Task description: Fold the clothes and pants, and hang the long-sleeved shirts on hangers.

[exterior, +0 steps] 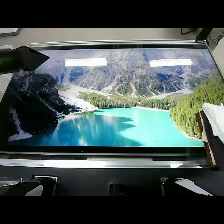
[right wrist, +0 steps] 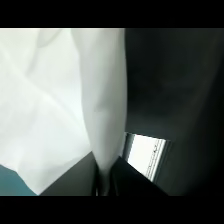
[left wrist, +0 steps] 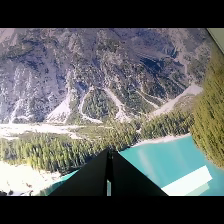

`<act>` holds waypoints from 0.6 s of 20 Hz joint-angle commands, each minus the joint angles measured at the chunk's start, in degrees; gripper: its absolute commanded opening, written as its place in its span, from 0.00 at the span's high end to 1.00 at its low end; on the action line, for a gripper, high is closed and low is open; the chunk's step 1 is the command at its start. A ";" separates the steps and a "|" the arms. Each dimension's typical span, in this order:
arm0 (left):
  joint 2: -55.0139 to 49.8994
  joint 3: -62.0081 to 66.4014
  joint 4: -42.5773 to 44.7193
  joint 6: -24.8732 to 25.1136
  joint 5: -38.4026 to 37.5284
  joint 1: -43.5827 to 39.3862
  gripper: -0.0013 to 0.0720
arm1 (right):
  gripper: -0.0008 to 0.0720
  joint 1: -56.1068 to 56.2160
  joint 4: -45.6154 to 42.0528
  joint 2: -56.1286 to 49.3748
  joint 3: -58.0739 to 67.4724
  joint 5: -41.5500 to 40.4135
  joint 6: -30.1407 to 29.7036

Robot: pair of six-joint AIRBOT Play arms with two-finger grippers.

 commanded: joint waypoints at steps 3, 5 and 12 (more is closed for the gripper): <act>0.04 0.00 -2.10 0.00 0.07 0.04 0.95 | 0.58 -0.11 -4.85 2.34 -14.27 -10.91 -0.59; 0.13 0.04 -4.17 0.00 1.55 0.04 0.95 | 0.02 -0.11 -2.08 2.45 -10.60 -14.05 -4.17; -2.69 6.82 30.18 -8.81 14.86 -5.68 0.96 | 0.04 17.62 17.77 2.45 23.34 -34.93 -22.64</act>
